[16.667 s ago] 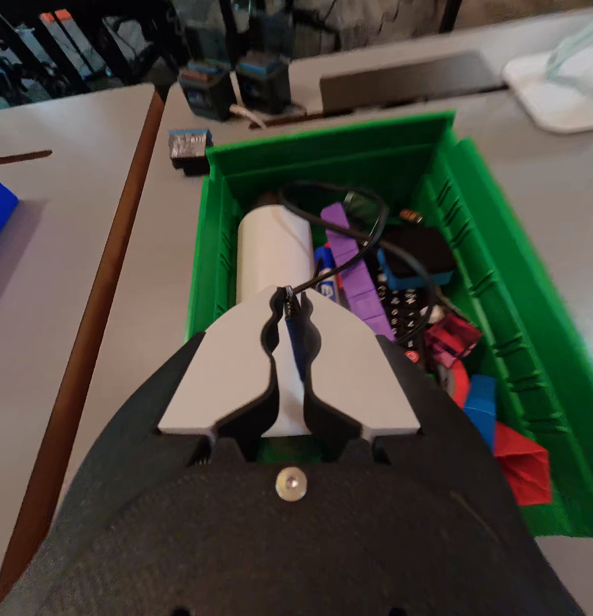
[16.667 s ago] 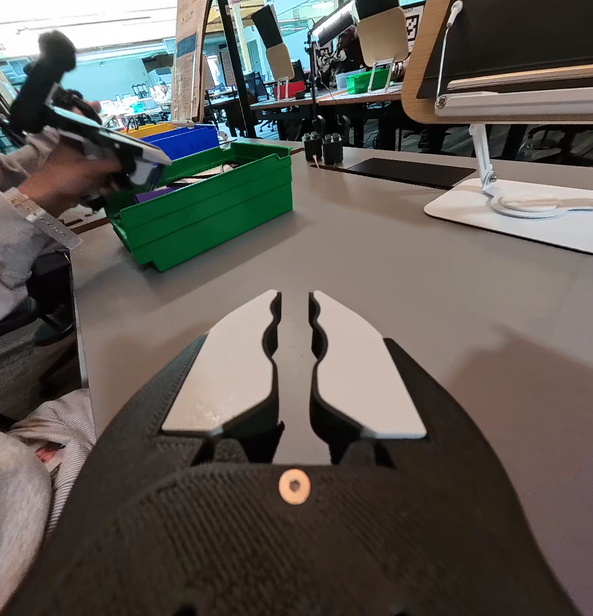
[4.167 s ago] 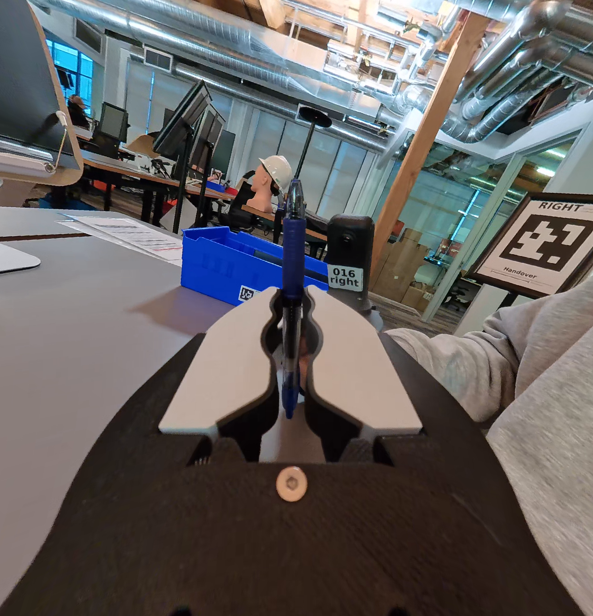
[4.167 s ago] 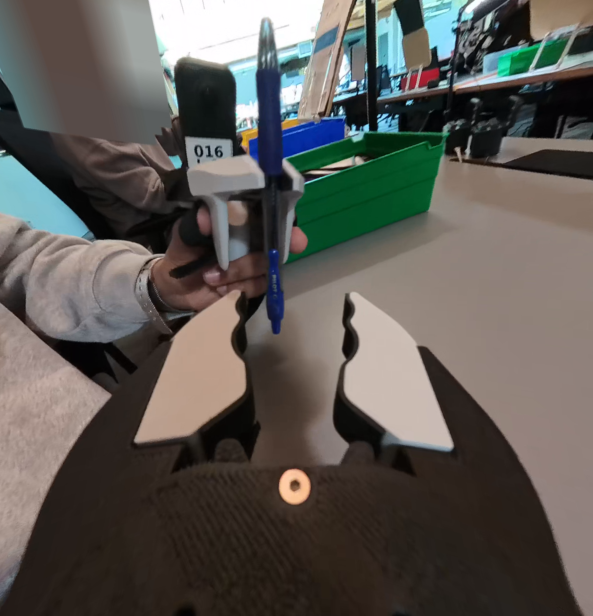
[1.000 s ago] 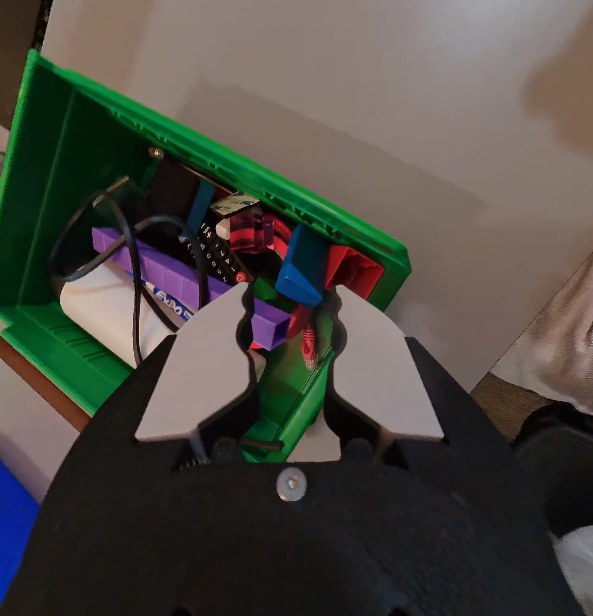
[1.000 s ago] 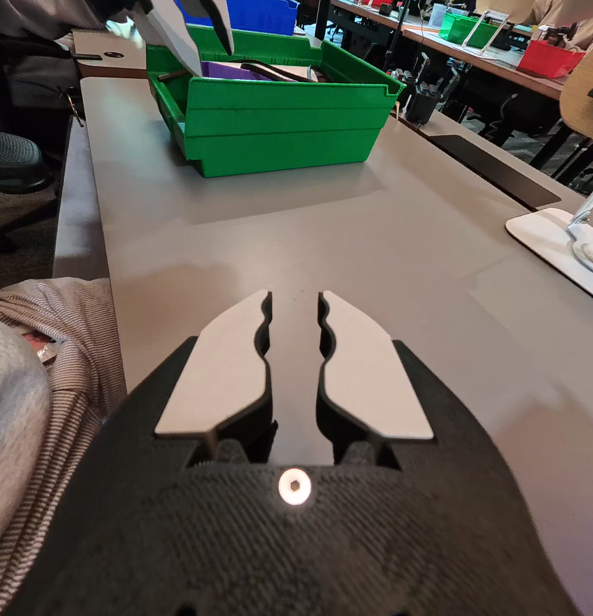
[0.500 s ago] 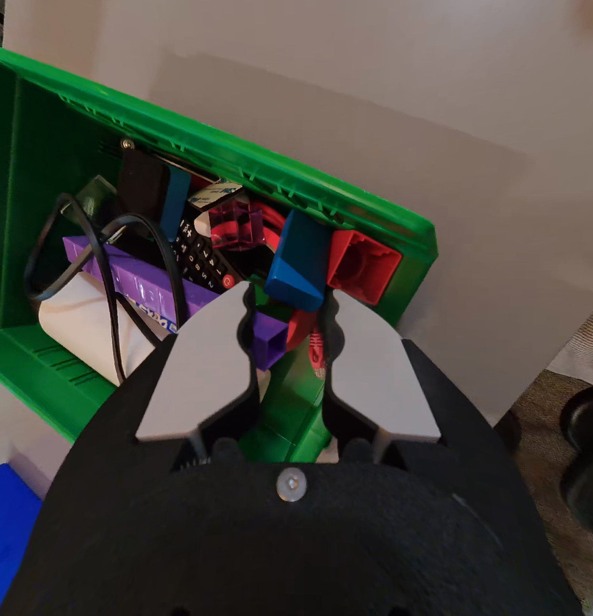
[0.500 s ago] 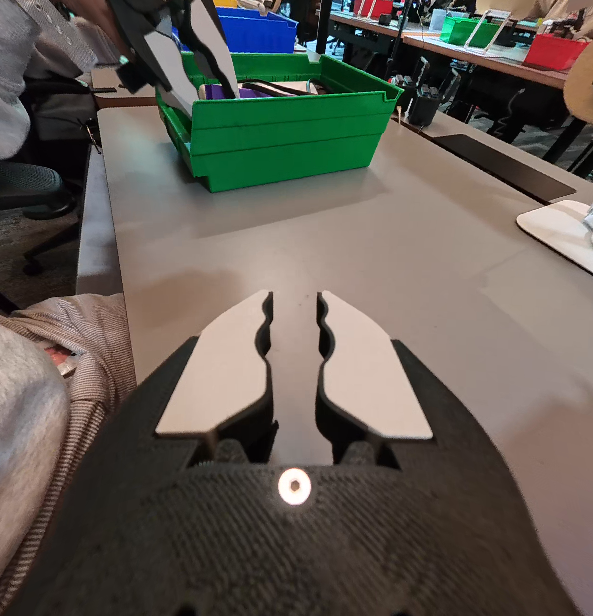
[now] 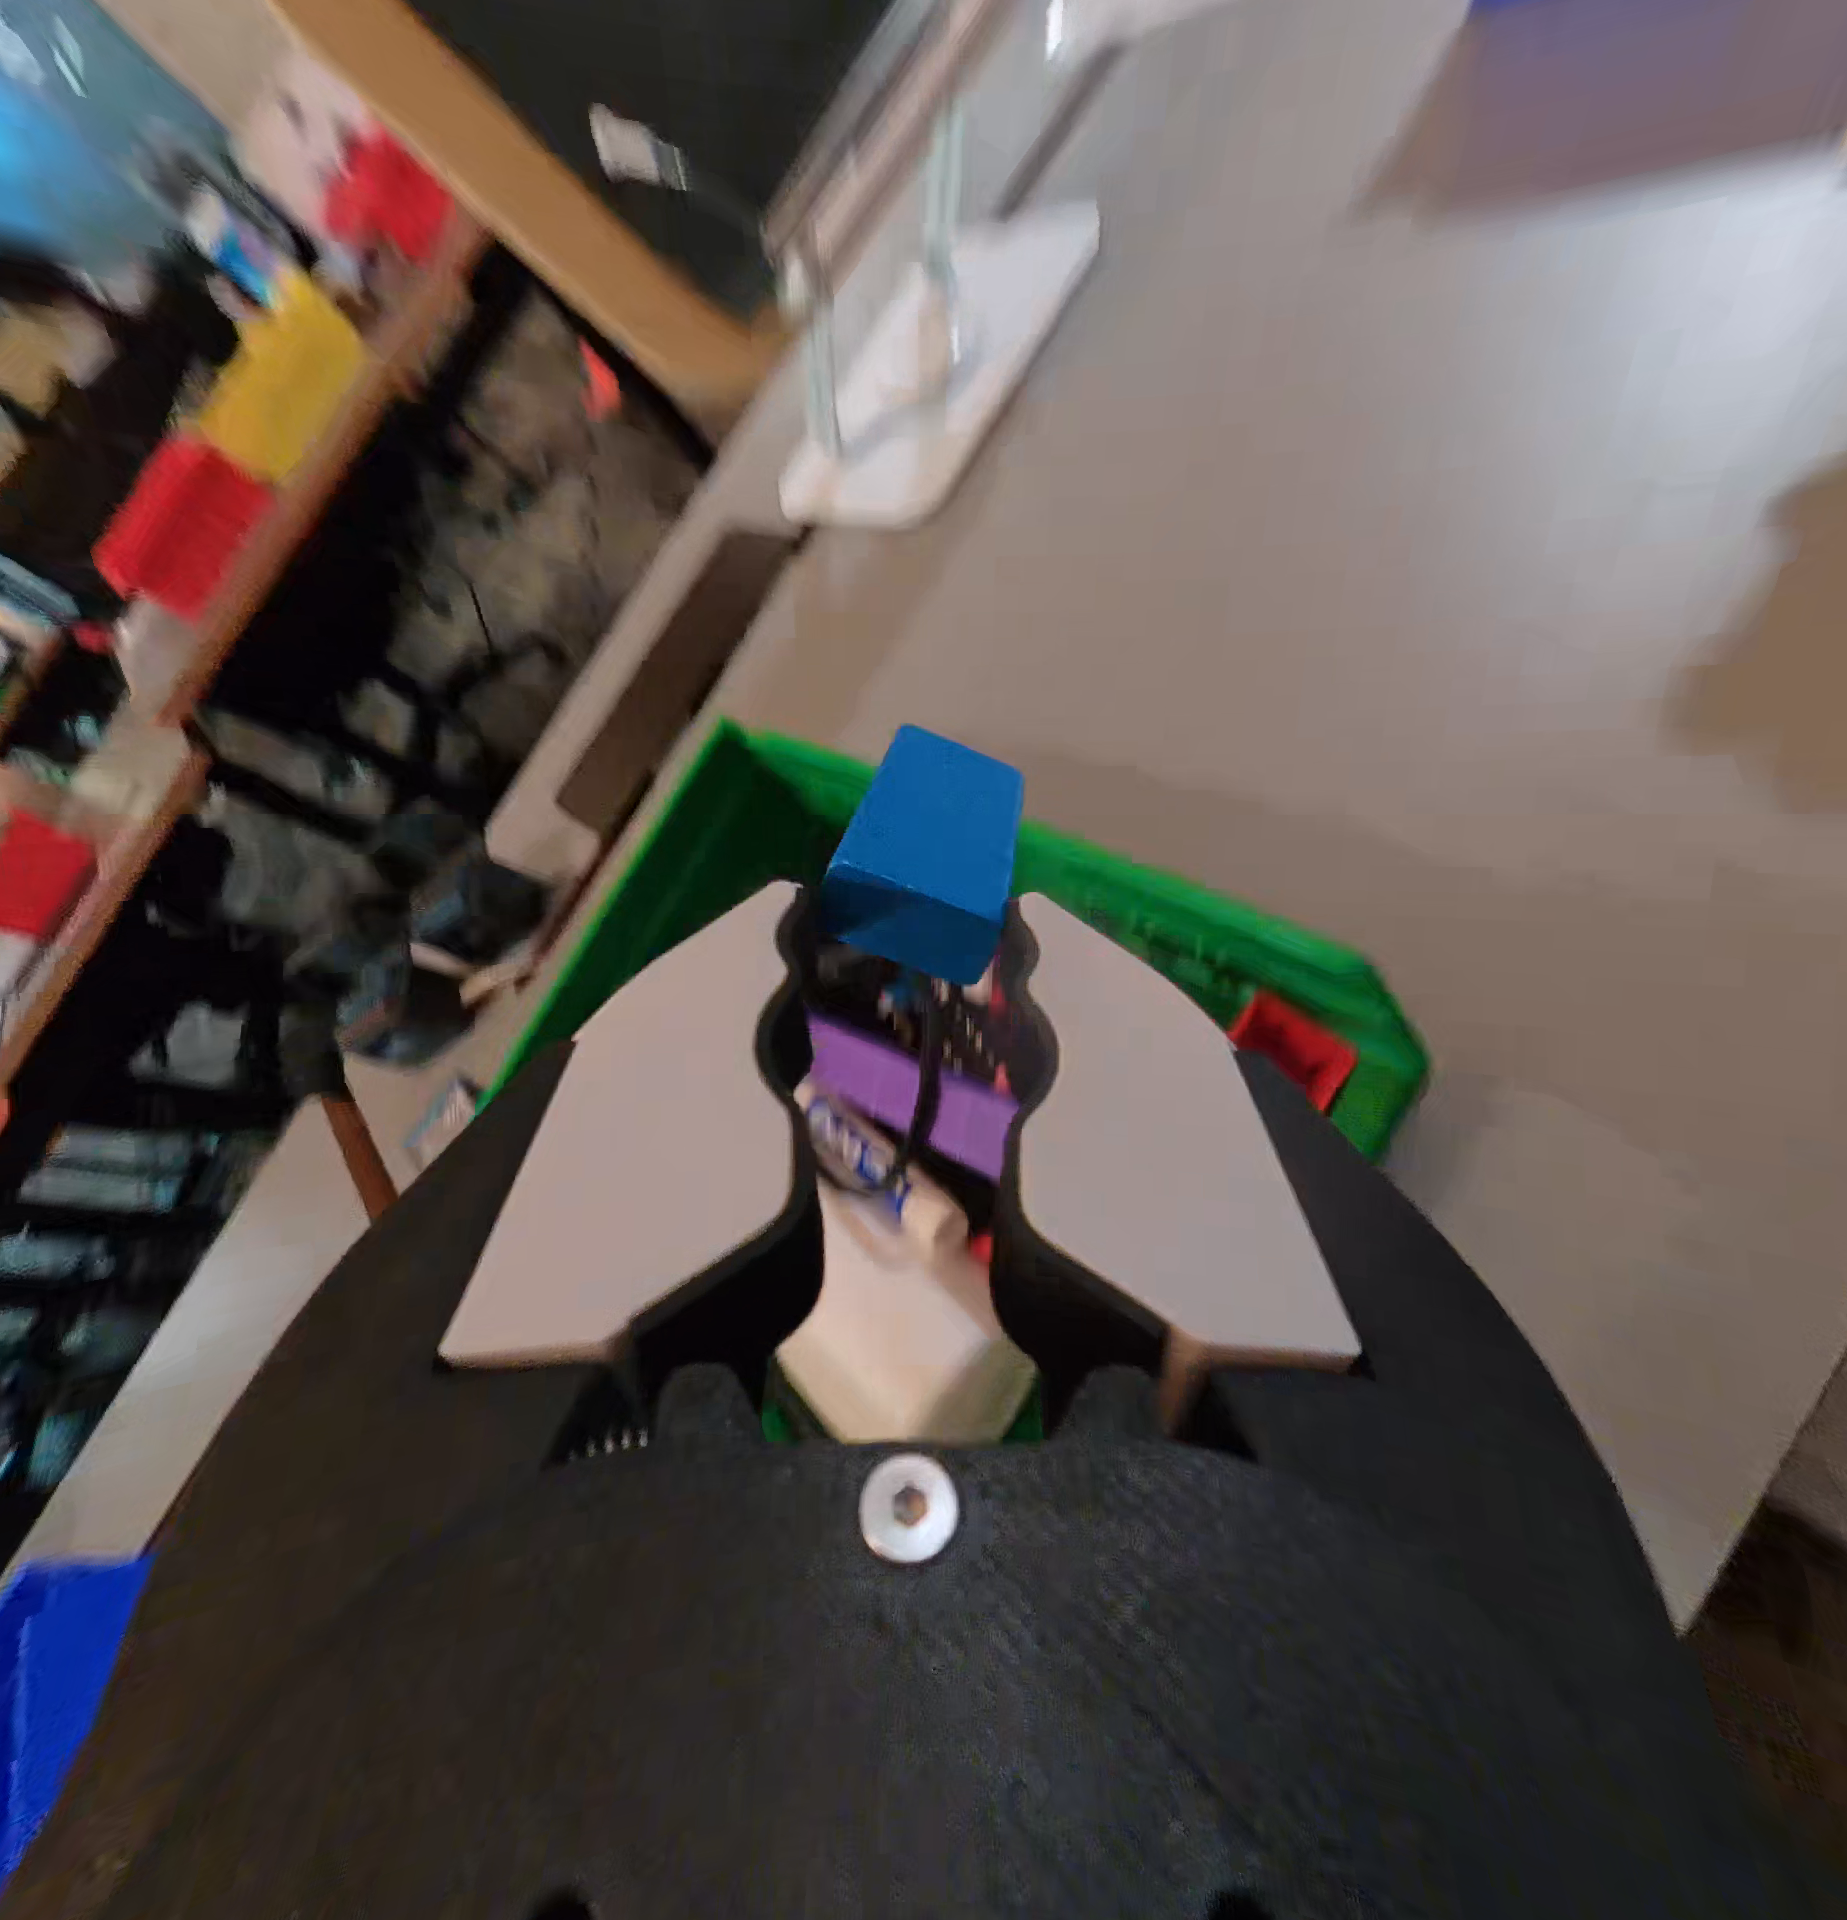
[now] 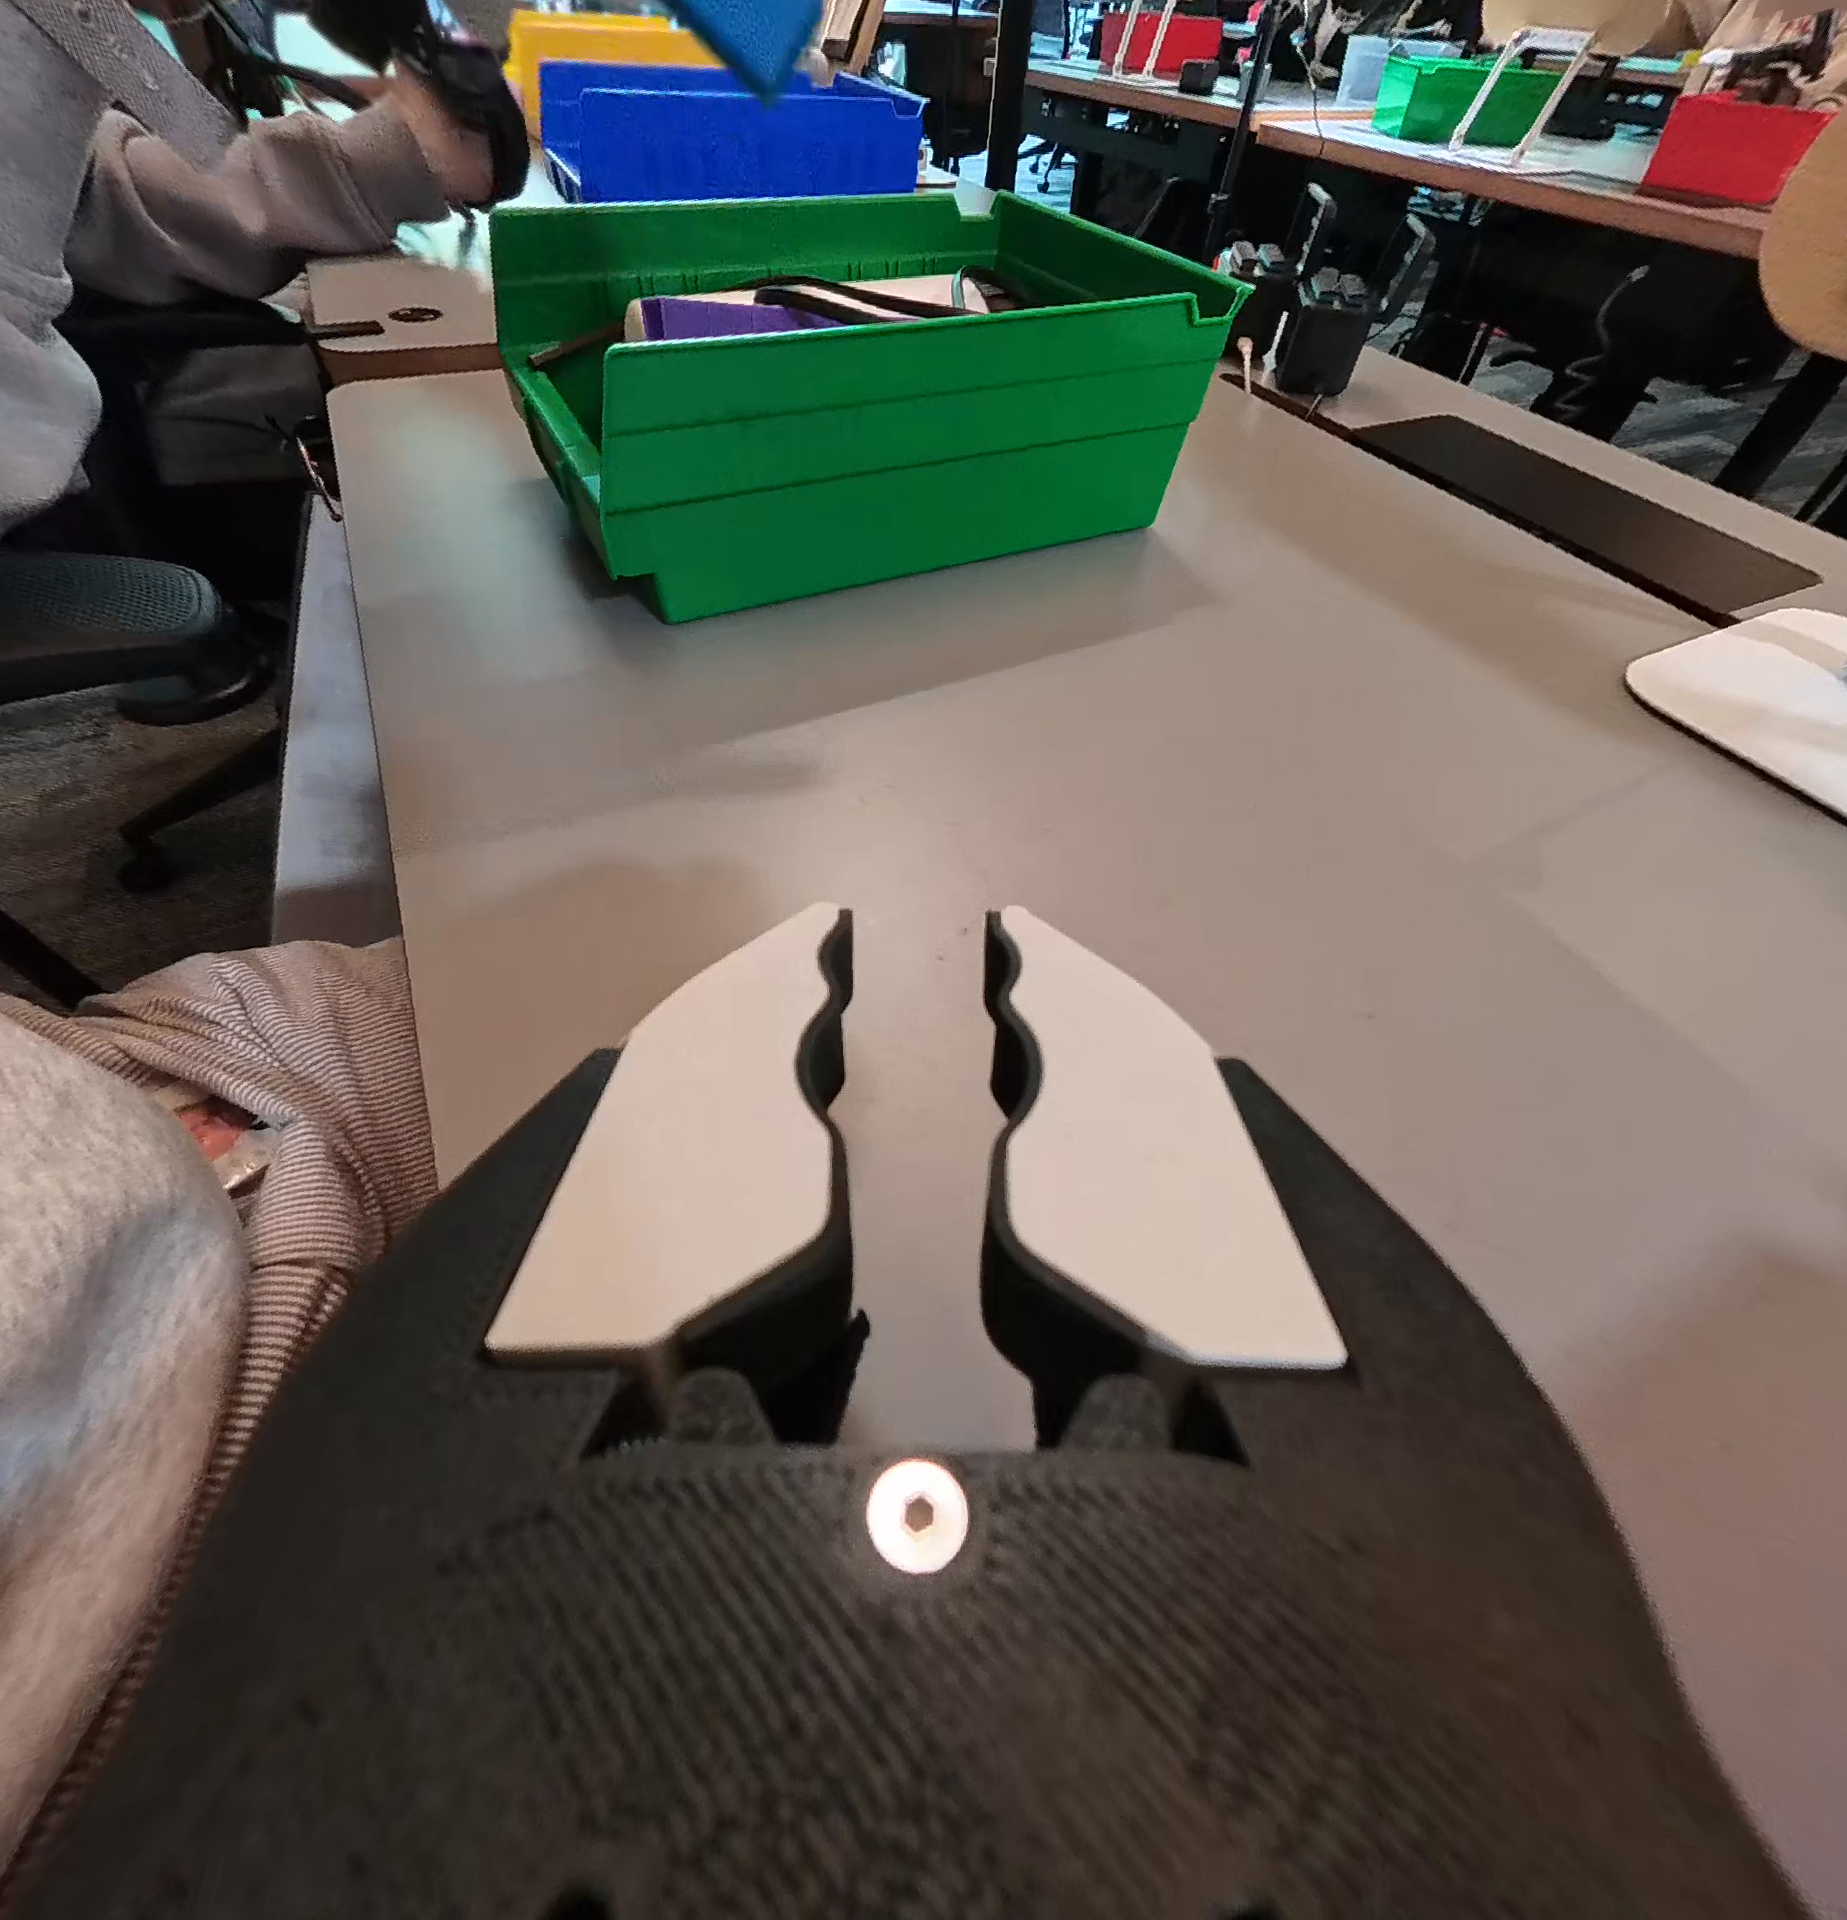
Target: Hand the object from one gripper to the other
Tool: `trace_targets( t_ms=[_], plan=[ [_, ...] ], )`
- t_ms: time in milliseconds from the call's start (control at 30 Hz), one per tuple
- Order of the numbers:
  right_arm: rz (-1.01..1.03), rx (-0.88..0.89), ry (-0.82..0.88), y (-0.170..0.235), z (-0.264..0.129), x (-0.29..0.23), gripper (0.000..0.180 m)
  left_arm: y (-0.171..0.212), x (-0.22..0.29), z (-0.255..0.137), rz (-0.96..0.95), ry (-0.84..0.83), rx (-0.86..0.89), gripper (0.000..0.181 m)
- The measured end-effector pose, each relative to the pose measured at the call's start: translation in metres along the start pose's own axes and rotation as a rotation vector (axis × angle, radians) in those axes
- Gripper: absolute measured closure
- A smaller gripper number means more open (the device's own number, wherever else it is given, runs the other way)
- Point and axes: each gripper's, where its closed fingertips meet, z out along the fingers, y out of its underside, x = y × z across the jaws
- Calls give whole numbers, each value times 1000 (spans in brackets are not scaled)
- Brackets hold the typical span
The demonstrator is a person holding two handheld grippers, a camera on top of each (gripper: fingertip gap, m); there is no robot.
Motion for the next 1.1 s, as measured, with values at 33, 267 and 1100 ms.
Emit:
trace_targets(
  t_ms=[33,267,1100],
  plan=[
    [3,5,0,-1,0,0,155,-16,1,-5,-6,3,81,141],
    [-70,239,-48,-39,-18,-11,141,-104,67,3,-122,349,467,145],
    [42,324,-174,-50,-27,-20,146,-138,220,94,-577,912,563,145]
  ],
)
